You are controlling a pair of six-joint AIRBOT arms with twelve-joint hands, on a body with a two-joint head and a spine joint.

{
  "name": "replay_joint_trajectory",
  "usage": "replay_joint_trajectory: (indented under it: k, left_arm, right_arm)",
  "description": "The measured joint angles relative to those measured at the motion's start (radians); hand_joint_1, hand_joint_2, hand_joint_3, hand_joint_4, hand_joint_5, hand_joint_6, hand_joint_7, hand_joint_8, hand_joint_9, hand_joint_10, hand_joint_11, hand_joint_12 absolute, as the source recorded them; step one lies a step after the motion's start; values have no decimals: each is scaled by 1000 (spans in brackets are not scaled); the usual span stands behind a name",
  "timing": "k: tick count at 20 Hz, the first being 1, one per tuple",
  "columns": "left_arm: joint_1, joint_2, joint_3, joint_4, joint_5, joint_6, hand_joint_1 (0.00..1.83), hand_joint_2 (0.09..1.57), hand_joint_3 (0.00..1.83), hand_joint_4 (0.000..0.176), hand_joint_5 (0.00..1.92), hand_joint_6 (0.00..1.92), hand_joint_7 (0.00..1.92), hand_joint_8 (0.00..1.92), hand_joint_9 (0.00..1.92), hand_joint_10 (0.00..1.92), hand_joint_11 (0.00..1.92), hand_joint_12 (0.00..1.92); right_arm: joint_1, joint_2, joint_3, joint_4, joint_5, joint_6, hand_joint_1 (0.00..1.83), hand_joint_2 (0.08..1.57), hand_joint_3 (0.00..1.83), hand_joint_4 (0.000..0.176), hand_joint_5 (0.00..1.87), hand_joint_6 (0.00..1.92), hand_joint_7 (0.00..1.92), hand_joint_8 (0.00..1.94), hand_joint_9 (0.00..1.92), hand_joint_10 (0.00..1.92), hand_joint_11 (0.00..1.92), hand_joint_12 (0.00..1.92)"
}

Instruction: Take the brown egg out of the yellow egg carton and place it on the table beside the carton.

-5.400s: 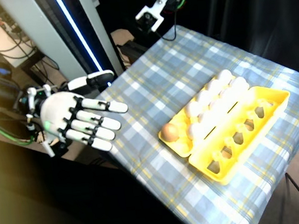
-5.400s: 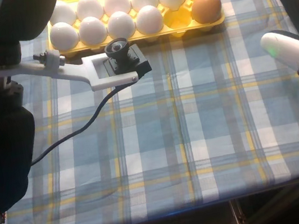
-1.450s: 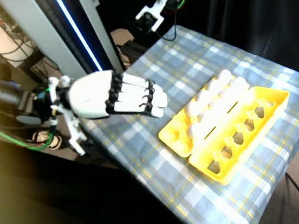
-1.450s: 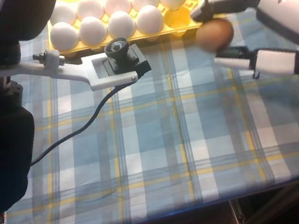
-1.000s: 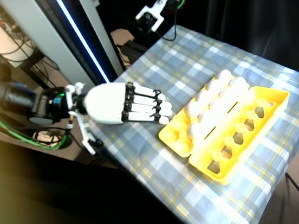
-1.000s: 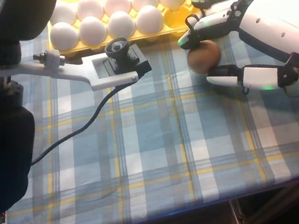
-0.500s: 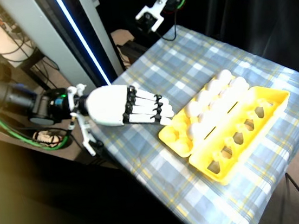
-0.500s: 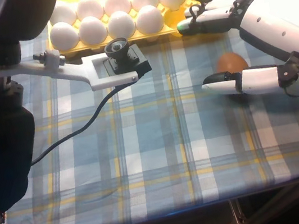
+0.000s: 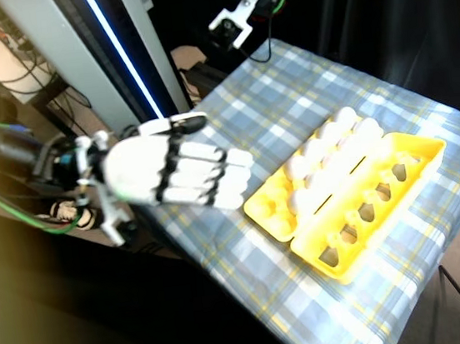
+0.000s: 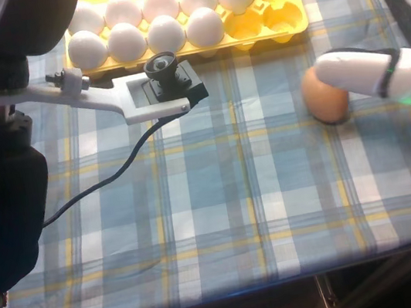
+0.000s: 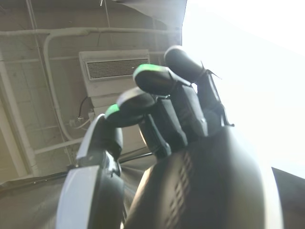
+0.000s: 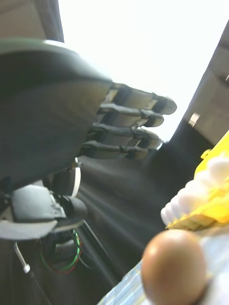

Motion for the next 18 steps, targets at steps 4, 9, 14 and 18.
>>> replay_joint_trajectory:
  k: [4, 9, 14, 18]
  left_arm:
    - [0, 0, 0, 0, 0, 0, 668, 1410, 2, 0, 885, 1780, 905, 1856, 640, 1761, 305, 1697]
    - [0, 0, 0, -3, -1, 0, 588, 1459, 1, 0, 915, 1829, 887, 1882, 595, 1887, 273, 1806]
    - [0, 0, 0, -3, 1, 0, 576, 1471, 0, 0, 911, 1911, 870, 1918, 603, 1868, 246, 1797]
    - [0, 0, 0, -3, 0, 0, 519, 1493, 3, 0, 883, 1921, 897, 1921, 598, 1908, 249, 1845]
  right_arm:
    - [-42, 18, -50, 53, 92, -63, 0, 943, 2, 8, 70, 0, 73, 0, 0, 0, 0, 60]
    - [-106, 15, -85, 108, 166, -72, 0, 929, 0, 1, 0, 0, 0, 0, 0, 0, 0, 0]
    - [-125, 11, -105, 129, 214, -75, 0, 910, 0, 7, 1, 0, 5, 1, 0, 0, 0, 0]
    - [-126, 9, -107, 129, 224, -61, 0, 918, 0, 7, 0, 0, 1, 0, 0, 0, 0, 0]
